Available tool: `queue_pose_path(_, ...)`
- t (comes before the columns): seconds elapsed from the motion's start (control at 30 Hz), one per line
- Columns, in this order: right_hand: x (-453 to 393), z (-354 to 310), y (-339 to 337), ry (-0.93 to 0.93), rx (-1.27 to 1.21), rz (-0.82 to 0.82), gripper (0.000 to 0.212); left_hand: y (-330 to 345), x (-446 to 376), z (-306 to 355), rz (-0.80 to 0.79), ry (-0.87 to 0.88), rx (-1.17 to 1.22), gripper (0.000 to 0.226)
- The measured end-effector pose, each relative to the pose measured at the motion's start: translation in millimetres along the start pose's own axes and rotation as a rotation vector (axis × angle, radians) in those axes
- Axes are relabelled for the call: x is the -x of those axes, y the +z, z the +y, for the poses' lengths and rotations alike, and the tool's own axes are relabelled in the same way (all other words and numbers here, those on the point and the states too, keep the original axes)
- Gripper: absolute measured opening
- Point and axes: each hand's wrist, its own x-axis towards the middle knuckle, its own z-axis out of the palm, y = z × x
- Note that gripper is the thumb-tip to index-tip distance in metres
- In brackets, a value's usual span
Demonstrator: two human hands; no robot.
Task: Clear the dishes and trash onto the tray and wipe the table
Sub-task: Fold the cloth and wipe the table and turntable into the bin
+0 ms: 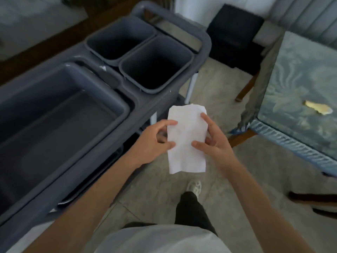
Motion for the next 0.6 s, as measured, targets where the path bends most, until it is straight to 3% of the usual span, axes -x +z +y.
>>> queue_pose_path(0.3, -190, -82, -57, -0.069, 0.226, -0.383, 0.077, 9, -113, 47, 0.488, -0.064, -0.021, 0.057)
queue_pose_path(0.6, -308, -88, -45, -0.179, 0.843, -0.601, 0.096, 6, -186, 36, 0.619, -0.285, -0.211, 0.067)
